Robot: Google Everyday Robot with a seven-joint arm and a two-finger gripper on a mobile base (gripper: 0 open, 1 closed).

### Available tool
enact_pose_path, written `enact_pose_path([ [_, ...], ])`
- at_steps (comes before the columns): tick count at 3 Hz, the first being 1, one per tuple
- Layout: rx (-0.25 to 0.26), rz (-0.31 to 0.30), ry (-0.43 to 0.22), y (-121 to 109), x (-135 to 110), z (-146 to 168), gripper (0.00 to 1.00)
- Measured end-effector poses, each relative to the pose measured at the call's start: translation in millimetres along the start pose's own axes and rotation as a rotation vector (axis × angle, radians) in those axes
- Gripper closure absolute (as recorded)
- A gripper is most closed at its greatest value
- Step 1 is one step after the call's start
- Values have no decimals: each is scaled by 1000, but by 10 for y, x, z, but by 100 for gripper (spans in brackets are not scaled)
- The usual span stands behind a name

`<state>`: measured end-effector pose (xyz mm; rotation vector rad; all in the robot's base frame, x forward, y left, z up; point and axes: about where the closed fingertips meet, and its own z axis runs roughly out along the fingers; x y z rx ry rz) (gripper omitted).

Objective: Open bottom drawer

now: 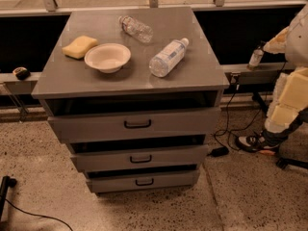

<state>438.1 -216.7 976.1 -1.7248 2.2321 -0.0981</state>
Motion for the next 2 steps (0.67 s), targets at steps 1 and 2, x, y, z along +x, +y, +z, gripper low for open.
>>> enact_pose_path([
  [1,0,0,0,0,0,3,0],
  [2,-50,7,-31,19,11,315,0],
])
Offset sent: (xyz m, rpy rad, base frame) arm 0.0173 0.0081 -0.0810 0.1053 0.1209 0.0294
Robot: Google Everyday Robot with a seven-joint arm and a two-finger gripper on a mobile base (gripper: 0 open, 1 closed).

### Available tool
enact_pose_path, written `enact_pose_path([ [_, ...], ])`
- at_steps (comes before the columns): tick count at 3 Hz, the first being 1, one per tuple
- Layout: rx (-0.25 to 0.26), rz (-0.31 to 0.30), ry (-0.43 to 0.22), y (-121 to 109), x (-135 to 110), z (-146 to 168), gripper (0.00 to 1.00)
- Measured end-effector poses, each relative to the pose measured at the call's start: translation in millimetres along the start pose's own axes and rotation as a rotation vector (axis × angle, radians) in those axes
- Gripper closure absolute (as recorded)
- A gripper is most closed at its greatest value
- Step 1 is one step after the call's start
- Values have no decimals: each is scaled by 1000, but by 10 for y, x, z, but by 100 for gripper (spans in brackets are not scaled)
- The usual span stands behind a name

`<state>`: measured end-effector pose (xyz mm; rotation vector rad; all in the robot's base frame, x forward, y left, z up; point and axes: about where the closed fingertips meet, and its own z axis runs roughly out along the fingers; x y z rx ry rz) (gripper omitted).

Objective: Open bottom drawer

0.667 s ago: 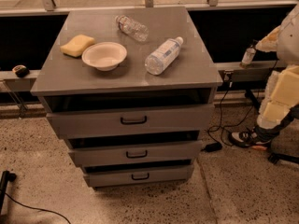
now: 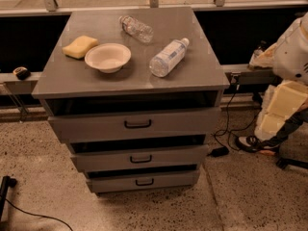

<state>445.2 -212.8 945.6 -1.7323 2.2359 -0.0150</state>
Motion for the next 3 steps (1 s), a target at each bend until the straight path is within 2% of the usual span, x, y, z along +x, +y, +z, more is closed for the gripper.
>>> enact_pose_path([
  [1,-31,-80,-26,151,-30,511,0],
  [2,-141,-151,-96,399,79,1188,0],
  [3,-154,-190,-125,420,27,1215,0],
])
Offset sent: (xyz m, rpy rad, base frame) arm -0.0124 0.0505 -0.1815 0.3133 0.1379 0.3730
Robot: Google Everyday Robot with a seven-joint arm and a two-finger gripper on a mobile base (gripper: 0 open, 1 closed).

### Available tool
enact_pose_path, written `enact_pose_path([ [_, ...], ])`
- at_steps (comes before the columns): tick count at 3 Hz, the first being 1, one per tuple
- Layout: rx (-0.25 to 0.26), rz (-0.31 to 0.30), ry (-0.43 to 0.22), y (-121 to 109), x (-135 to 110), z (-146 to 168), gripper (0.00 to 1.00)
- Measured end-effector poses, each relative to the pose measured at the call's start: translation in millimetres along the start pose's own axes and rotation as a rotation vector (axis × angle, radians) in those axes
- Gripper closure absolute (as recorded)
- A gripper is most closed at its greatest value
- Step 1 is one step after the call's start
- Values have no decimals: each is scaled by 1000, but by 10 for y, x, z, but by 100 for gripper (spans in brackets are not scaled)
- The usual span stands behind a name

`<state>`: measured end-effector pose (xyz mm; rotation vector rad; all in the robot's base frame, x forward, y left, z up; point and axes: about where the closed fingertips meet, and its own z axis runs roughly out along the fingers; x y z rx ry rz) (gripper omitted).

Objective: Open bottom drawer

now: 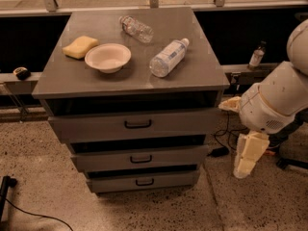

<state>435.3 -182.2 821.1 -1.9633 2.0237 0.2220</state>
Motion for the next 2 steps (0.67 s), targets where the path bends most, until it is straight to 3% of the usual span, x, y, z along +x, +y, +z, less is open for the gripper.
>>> enact_pose_path([
  [1,-34,-16,-55,-19,-55,111,0],
  [2,-84,-66,-261,-22,-212,667,0],
])
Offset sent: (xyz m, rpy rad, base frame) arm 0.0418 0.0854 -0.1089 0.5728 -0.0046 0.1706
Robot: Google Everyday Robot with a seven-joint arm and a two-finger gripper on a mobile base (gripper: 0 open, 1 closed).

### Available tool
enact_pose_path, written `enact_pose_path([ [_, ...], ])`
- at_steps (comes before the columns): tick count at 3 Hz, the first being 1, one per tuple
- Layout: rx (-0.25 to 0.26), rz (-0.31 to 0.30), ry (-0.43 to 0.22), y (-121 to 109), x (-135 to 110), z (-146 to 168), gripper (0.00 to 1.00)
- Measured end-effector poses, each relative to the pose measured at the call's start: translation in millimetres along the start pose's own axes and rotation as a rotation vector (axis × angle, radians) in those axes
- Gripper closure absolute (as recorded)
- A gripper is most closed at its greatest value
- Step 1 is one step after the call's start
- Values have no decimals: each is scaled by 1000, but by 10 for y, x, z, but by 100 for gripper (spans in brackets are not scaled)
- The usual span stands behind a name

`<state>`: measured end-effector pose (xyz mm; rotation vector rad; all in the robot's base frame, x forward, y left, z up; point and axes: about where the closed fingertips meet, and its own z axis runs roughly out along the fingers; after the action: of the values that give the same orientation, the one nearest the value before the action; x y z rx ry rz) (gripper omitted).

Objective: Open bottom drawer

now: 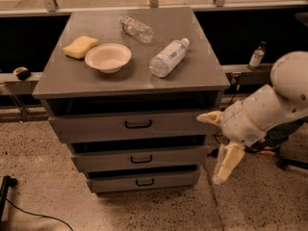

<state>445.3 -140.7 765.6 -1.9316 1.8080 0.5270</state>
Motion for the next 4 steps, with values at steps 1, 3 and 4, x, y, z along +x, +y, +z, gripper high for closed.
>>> enact_pose_path([
  [1,15,-36,-115,-52,62,670,0],
  [3,113,-93,-328,-21,250,1002,0],
  [4,119,-18,-298,-49,376,1303,0],
])
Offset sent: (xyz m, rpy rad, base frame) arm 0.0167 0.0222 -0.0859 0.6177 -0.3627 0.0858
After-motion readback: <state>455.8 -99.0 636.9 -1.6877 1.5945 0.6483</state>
